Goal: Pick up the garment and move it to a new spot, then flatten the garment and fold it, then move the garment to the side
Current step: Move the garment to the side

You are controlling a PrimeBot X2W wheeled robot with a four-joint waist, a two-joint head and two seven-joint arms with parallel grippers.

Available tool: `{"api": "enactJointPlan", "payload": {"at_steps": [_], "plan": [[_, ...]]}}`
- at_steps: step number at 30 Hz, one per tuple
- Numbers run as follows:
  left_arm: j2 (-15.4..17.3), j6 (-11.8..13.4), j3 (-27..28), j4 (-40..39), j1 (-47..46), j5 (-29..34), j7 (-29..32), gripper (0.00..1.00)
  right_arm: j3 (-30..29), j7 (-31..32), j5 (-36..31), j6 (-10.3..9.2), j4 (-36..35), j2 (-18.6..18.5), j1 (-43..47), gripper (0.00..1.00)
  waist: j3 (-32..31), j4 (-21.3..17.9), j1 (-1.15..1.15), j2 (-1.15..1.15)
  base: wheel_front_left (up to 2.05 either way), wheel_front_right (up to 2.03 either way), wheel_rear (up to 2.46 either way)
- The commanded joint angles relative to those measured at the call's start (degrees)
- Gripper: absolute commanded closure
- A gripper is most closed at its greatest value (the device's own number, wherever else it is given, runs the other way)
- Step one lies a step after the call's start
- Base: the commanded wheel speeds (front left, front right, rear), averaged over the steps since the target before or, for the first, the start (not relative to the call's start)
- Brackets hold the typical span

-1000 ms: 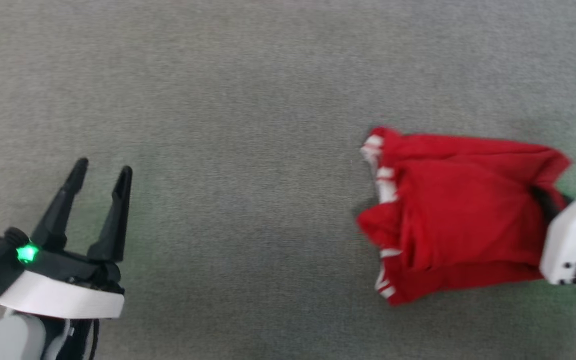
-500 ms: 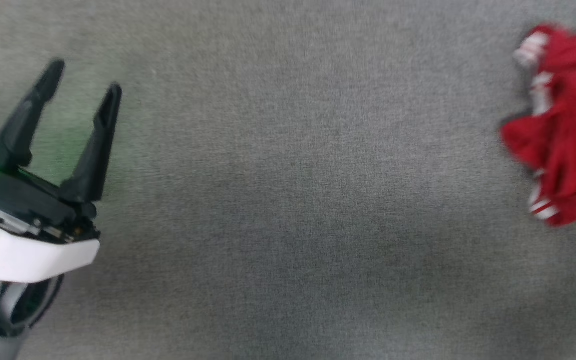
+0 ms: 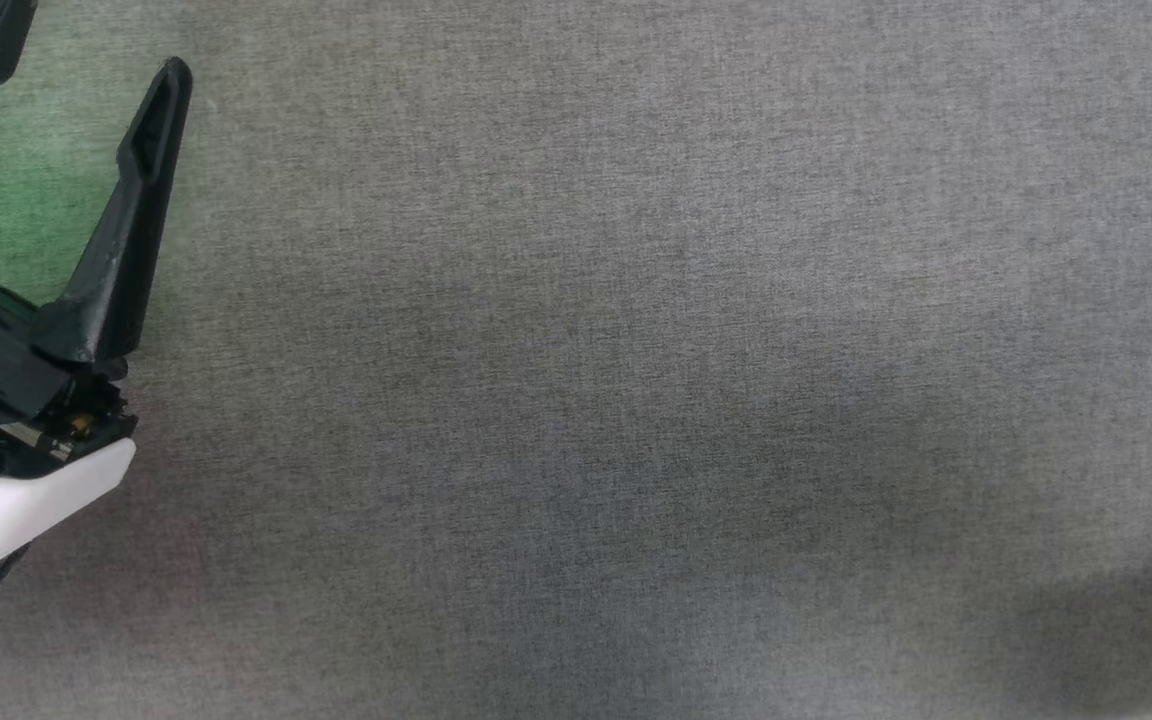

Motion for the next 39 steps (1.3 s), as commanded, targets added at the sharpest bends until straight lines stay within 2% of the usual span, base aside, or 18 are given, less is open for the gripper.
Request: {"api": "enactJointPlan", "payload": {"at_steps": [1, 10, 15, 21, 22, 23, 24, 25, 26, 33, 39], "plan": [[0.4, 0.2, 0.1, -0.6, -0.9, 0.1, -0.1, 0.0, -0.5, -1.1, -0.7, -0.15, 0.3, 0.7, -1.0, 1.0, 0.1, -0.3, 0.0, 0.0, 0.0, 0.0, 0.0], [0.7, 0.2, 0.4, -0.9, 0.6, 0.1, -0.1, 0.0, -0.9, -5.6, -2.7, -0.15, 2.2, 2.2, -2.7, 1.0, -0.4, -0.8, 0.0, 0.0, 0.0, 0.0, 0.0], [0.3, 0.2, 0.7, -0.3, 1.6, -0.5, -0.1, 0.0, 0.2, -9.4, -5.6, -0.15, 3.4, 0.3, -2.6, 1.0, -1.1, -0.4, 0.0, 0.0, 0.0, 0.0, 0.0], [-0.7, 0.2, 0.8, 0.3, 2.3, -0.9, -0.1, 0.0, 0.4, -9.2, -6.6, -0.15, 6.1, -1.3, -4.3, 1.0, -2.0, 1.0, 0.0, 0.0, 0.0, 0.0, 0.0], [-0.9, 0.2, 0.8, 0.4, 2.4, -0.9, -0.1, 0.0, 0.4, -9.4, -6.8, -0.15, 6.6, -1.6, -4.4, 0.94, -2.2, 1.3, 0.0, 0.0, 0.0, 0.0, 0.0], [-1.1, 0.2, 0.7, 0.6, 2.5, -1.0, -0.1, 0.0, 0.3, -9.5, -7.0, -0.15, 7.0, -1.7, -4.6, 0.76, -2.5, 1.5, 0.0, 0.0, 0.0, 0.0, 0.0], [-1.4, 0.2, 0.7, 0.8, 2.6, -1.0, -0.1, 0.0, 0.3, -9.5, -7.1, -0.15, 7.5, -1.8, -4.9, 0.53, -2.9, 1.7, 0.0, 0.0, 0.0, 0.0, 0.0], [-1.7, 0.2, 0.7, 1.0, 2.6, -1.0, -0.1, 0.0, 0.3, -9.5, -7.3, -0.15, 7.9, -2.0, -5.1, 0.16, -3.2, 1.9, 0.0, 0.0, 0.0, 0.0, 0.0], [-2.1, 0.2, 0.5, 1.2, 2.6, -1.0, -0.1, 0.0, 0.4, -9.5, -7.5, -0.15, 8.6, -2.2, -5.2, 0.0, -3.7, 2.0, 0.0, 0.0, 0.0, 0.0, 0.0], [-5.1, 0.2, -1.6, 3.8, 4.0, -0.7, -0.1, 0.0, 2.4, -10.1, -6.7, -0.15, 11.6, -4.0, -3.5, 0.0, -8.9, 2.9, 0.0, 0.0, 0.0, 0.0, 0.0], [-9.6, 0.2, -2.7, 8.3, 7.0, -0.6, -0.1, 0.0, 11.4, -11.7, -3.6, -0.14, 14.8, -7.5, 1.3, 0.0, -16.4, 4.5, 0.0, 0.0, 0.0, 0.0, 0.0]]}}
